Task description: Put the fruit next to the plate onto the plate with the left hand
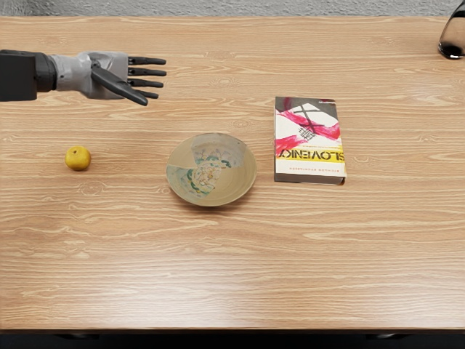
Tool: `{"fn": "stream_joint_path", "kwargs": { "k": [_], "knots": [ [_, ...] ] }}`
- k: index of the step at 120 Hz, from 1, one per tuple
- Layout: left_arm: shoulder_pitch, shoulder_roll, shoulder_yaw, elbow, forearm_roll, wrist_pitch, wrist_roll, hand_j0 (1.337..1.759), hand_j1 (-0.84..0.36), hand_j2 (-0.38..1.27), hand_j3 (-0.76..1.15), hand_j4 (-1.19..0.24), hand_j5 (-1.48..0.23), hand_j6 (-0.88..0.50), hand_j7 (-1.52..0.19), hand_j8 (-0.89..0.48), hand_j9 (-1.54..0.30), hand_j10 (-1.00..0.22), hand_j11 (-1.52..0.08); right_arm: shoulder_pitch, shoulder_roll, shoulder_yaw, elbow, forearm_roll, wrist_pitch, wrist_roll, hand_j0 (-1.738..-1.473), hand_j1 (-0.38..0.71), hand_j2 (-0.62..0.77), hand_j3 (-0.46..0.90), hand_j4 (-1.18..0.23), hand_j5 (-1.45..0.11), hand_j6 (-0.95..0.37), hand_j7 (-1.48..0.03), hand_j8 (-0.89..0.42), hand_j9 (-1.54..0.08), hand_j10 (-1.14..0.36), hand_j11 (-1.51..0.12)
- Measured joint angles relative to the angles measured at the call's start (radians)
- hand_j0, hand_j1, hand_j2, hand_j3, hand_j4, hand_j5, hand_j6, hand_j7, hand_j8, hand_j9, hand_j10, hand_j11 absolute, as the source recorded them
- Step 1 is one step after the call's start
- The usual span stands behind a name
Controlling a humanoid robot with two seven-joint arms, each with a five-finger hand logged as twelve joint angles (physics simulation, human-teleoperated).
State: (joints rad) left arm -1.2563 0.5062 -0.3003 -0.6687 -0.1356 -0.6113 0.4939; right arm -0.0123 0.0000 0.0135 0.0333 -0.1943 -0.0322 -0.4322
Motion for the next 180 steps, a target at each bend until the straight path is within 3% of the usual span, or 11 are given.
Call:
{"fn": "stream_joint_path", "kwargs": {
  "k": [24,59,94,124,167,180],
  "knots": [
    [-0.003,0.013,0.008,0.000,0.012,0.000,0.000,1.658,0.33,0.00,0.00,-0.02,-0.02,-0.02,-0.02,-0.02,-0.02,-0.02,-0.02,0.000,0.000,0.001,0.000,0.000,0.000,0.001,-1.658,-0.35,0.00,0.00,0.00,0.00,0.00,0.00,0.00,0.00,0.00,0.00],
    [-0.113,0.045,0.013,-0.001,0.289,0.000,0.003,1.658,0.33,0.00,0.00,-0.02,-0.03,-0.02,-0.03,-0.02,-0.03,-0.02,-0.03,0.000,0.000,0.000,0.000,0.001,0.002,0.000,-1.658,-0.35,0.00,0.00,0.00,0.00,0.00,0.00,0.00,0.00,0.00,0.00],
    [-0.177,0.077,0.018,-0.032,0.479,0.000,0.048,1.658,0.32,0.00,0.00,-0.03,-0.03,-0.03,-0.03,-0.03,-0.03,-0.03,-0.03,0.000,0.000,0.000,0.000,0.001,0.003,0.001,-1.658,-0.35,0.00,0.00,0.00,0.00,0.00,0.00,0.00,0.00,0.00,0.00],
    [-0.213,0.080,0.020,-0.109,0.647,0.000,0.107,1.658,0.31,0.01,0.00,-0.03,-0.04,-0.03,-0.04,-0.03,-0.04,-0.03,-0.04,0.000,0.000,0.001,-0.001,0.001,0.003,0.000,-1.658,-0.35,0.00,0.00,0.00,0.00,0.00,0.00,0.00,0.00,0.00,0.00],
    [-0.224,0.089,0.033,-0.225,0.855,0.000,0.117,1.658,0.31,0.01,0.00,-0.03,-0.04,-0.03,-0.04,-0.03,-0.04,-0.03,-0.04,0.000,0.000,0.000,0.000,0.001,0.003,0.000,-1.658,-0.35,0.00,0.00,0.00,0.00,0.00,0.00,0.00,0.00,0.00,0.00],
    [-0.245,0.099,0.084,-0.280,0.875,0.000,0.117,1.658,0.31,0.01,0.00,-0.03,-0.04,-0.04,-0.04,-0.03,-0.04,-0.03,-0.04,0.000,0.000,0.000,0.000,0.001,0.002,0.000,-1.658,-0.35,0.00,0.00,0.00,0.00,0.00,0.00,0.00,0.00,0.00,0.00]
  ]
}}
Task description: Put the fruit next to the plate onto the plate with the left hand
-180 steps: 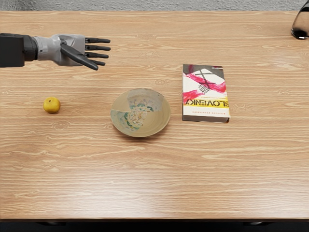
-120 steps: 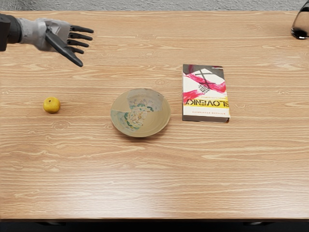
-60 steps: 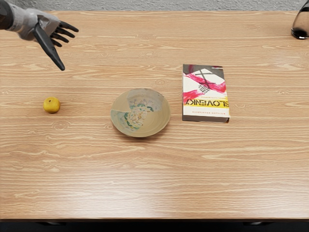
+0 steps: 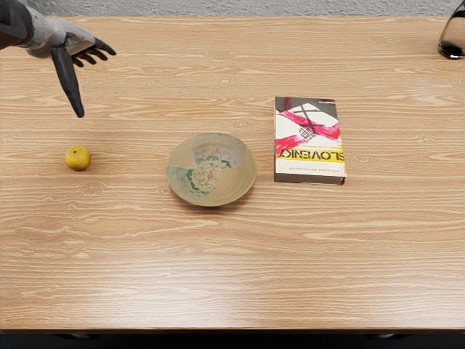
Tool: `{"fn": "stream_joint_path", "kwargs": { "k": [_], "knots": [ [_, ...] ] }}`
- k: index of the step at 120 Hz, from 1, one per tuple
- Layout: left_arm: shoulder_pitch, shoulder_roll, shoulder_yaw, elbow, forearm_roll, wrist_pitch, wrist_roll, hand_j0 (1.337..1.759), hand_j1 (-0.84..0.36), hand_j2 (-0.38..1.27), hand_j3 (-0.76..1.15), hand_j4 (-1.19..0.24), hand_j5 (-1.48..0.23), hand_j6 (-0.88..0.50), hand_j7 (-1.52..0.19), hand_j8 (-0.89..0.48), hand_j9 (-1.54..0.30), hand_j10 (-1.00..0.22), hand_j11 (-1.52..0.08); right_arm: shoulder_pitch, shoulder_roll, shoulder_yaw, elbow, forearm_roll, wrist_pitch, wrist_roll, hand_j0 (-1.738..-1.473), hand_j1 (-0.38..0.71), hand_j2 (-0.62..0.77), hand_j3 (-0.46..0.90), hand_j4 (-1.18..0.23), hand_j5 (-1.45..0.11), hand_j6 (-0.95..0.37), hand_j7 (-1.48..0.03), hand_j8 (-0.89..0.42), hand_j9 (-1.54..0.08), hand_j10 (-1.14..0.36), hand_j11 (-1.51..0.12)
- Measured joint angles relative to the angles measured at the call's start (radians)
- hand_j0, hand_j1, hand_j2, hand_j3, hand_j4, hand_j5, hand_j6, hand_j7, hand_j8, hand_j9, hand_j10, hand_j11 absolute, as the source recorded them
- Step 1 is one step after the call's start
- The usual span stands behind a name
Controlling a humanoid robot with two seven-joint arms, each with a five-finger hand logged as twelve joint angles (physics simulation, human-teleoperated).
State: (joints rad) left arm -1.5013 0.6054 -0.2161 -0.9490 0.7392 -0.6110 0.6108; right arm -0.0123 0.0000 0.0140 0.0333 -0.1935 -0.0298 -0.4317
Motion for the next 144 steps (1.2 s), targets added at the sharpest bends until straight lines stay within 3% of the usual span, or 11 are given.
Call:
{"fn": "stream_joint_path", "kwargs": {
  "k": [26,41,81,112,144],
  "knots": [
    [-0.078,0.010,0.157,-0.109,0.010,0.000,0.000,1.658,0.31,0.01,0.00,-0.03,-0.04,-0.03,-0.04,-0.03,-0.04,-0.03,-0.04,0.000,0.000,0.000,0.000,0.000,0.000,0.000,-1.658,-0.35,0.00,0.00,0.00,0.00,0.00,0.00,0.00,0.00,0.00,0.00],
    [-0.079,-0.031,0.212,-0.119,0.012,0.000,0.000,1.658,0.32,0.01,0.00,-0.03,-0.04,-0.03,-0.04,-0.03,-0.04,-0.03,-0.04,0.000,0.000,0.000,0.000,0.000,0.000,0.000,-1.658,-0.35,0.00,0.00,0.00,0.00,0.00,0.00,0.00,0.00,0.00,0.00],
    [-0.082,-0.001,0.262,-0.135,0.009,0.006,0.000,1.658,0.32,0.01,0.00,-0.03,-0.04,-0.03,-0.04,-0.03,-0.04,-0.03,-0.04,0.000,0.000,0.000,0.000,0.000,0.000,0.000,-1.658,-0.35,0.00,0.00,0.00,0.00,0.00,0.00,0.00,0.00,0.00,0.00],
    [-0.129,0.014,0.361,-0.223,0.008,0.125,0.000,1.658,0.30,0.01,0.00,-0.04,-0.05,-0.04,-0.05,-0.04,-0.05,-0.04,-0.05,0.000,0.000,0.000,0.000,0.000,0.000,0.000,-1.658,-0.35,0.00,0.00,0.00,0.00,0.00,0.00,0.00,0.00,0.00,0.00],
    [-0.131,0.013,0.439,-0.291,0.006,0.253,0.000,1.658,0.25,0.02,0.00,-0.09,-0.11,-0.09,-0.11,-0.09,-0.11,-0.09,-0.11,0.000,0.000,0.000,0.000,0.000,0.000,0.000,-1.658,-0.35,0.00,0.00,0.00,0.00,0.00,0.00,0.00,0.00,0.00,0.00]
  ]
}}
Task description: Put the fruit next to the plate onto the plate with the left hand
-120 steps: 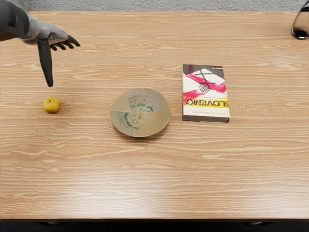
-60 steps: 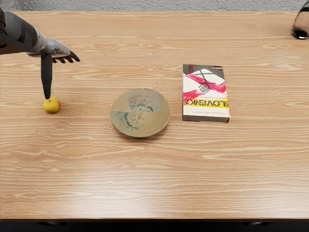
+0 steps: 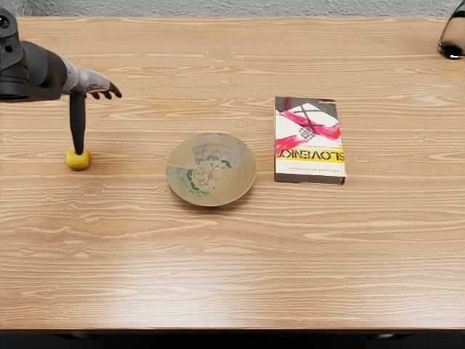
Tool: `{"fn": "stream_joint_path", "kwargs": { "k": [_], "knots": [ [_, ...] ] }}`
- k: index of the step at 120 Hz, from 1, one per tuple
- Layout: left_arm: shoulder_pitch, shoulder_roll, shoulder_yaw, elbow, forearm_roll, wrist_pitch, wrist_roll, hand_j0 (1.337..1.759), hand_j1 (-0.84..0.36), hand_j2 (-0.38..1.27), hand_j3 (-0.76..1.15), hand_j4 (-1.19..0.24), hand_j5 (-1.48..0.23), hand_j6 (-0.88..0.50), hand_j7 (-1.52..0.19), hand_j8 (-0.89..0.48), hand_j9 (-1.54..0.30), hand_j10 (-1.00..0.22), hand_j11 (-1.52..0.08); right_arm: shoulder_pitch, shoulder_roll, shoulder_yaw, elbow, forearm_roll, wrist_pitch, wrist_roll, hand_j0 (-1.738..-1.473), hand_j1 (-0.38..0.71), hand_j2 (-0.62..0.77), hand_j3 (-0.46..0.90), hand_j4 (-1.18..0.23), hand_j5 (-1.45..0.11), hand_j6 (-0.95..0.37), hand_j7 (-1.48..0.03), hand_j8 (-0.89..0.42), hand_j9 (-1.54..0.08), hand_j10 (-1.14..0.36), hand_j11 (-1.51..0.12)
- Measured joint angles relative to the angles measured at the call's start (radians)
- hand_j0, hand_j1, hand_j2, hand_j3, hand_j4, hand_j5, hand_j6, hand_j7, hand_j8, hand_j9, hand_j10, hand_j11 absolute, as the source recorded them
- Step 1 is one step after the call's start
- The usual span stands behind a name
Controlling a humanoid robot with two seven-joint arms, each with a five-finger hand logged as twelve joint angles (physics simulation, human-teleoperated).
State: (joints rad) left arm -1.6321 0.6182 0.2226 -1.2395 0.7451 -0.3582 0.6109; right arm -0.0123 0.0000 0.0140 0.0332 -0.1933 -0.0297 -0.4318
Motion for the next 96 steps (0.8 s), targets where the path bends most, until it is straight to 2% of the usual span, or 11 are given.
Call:
{"fn": "stream_joint_path", "kwargs": {
  "k": [46,71,96],
  "knots": [
    [0.015,-0.013,0.092,-0.025,0.001,0.124,0.000,1.658,0.14,0.04,0.00,-0.18,-0.23,-0.18,-0.23,-0.18,-0.23,-0.18,-0.23,0.000,0.000,0.000,0.000,0.000,0.000,0.000,-1.658,-0.35,0.00,0.00,0.00,0.00,0.00,0.00,0.00,0.00,0.00,0.00],
    [0.069,-0.038,0.114,-0.021,0.005,0.208,0.000,1.658,0.10,0.04,0.00,-0.21,-0.27,-0.21,-0.27,-0.21,-0.27,-0.21,-0.27,0.000,0.000,0.000,0.000,0.000,0.000,0.000,-1.658,-0.35,0.00,0.00,0.00,0.00,0.00,0.00,0.00,0.00,0.00,0.00],
    [0.094,-0.046,0.133,-0.003,0.005,0.292,0.000,1.658,0.09,0.05,0.00,-0.22,-0.29,-0.22,-0.28,-0.22,-0.28,-0.22,-0.28,0.000,0.000,0.000,0.000,0.000,0.000,0.000,-1.658,-0.35,0.00,0.00,0.00,0.00,0.00,0.00,0.00,0.00,0.00,0.00]
  ]
}}
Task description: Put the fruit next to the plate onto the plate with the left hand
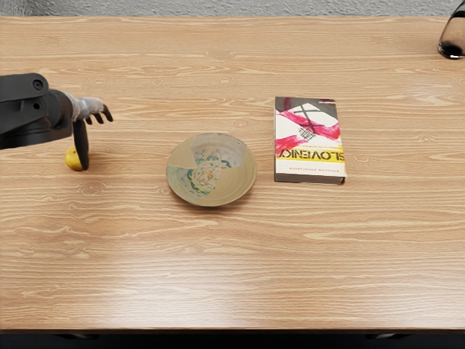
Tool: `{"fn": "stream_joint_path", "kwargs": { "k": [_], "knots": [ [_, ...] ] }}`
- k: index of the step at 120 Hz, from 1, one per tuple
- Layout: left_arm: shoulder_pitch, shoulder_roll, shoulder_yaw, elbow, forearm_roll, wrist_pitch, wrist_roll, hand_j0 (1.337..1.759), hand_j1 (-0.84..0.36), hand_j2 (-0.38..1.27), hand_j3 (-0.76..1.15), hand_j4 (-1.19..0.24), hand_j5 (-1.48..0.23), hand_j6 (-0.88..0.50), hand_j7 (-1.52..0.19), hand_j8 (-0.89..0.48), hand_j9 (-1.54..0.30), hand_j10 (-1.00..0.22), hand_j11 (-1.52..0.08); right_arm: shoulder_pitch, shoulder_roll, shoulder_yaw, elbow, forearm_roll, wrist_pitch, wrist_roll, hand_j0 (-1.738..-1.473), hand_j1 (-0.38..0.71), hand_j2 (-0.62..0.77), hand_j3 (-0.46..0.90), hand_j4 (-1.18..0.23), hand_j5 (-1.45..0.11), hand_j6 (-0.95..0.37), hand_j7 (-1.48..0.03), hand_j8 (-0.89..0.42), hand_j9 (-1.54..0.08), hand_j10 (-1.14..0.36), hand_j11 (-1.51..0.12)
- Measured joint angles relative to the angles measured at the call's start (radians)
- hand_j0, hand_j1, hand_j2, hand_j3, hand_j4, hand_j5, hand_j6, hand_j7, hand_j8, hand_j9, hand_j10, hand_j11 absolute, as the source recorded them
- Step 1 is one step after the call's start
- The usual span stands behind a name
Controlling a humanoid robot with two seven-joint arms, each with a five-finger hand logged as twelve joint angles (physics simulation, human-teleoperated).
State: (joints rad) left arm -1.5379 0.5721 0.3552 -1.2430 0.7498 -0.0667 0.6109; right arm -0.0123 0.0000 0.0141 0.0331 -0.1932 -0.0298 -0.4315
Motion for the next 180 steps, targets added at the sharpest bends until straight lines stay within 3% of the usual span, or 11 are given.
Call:
{"fn": "stream_joint_path", "kwargs": {
  "k": [69,115,180],
  "knots": [
    [0.059,0.008,0.041,0.033,0.028,0.078,0.000,1.658,0.08,0.05,0.00,-0.23,-0.29,-0.23,-0.29,-0.23,-0.29,-0.23,-0.29,0.000,0.000,0.000,0.000,0.000,0.000,0.000,-1.658,-0.35,0.00,0.00,0.00,0.00,0.00,0.00,0.00,0.00,0.00,0.00],
    [0.102,0.000,0.061,0.034,0.048,0.211,0.000,1.658,0.08,0.05,0.00,-0.23,-0.29,-0.23,-0.29,-0.23,-0.29,-0.23,-0.29,0.000,0.000,0.000,0.000,0.000,0.000,0.000,-1.658,-0.35,0.00,0.00,0.00,0.00,0.00,0.00,0.00,0.00,0.00,0.00],
    [0.122,-0.014,0.062,0.045,0.043,0.242,0.000,1.658,0.08,0.05,0.00,-0.23,-0.29,-0.23,-0.29,-0.23,-0.29,-0.23,-0.29,0.000,0.000,0.000,0.000,0.000,0.000,0.000,-1.658,-0.35,0.00,0.00,0.00,0.00,0.00,0.00,0.00,0.00,0.00,0.00]
  ]
}}
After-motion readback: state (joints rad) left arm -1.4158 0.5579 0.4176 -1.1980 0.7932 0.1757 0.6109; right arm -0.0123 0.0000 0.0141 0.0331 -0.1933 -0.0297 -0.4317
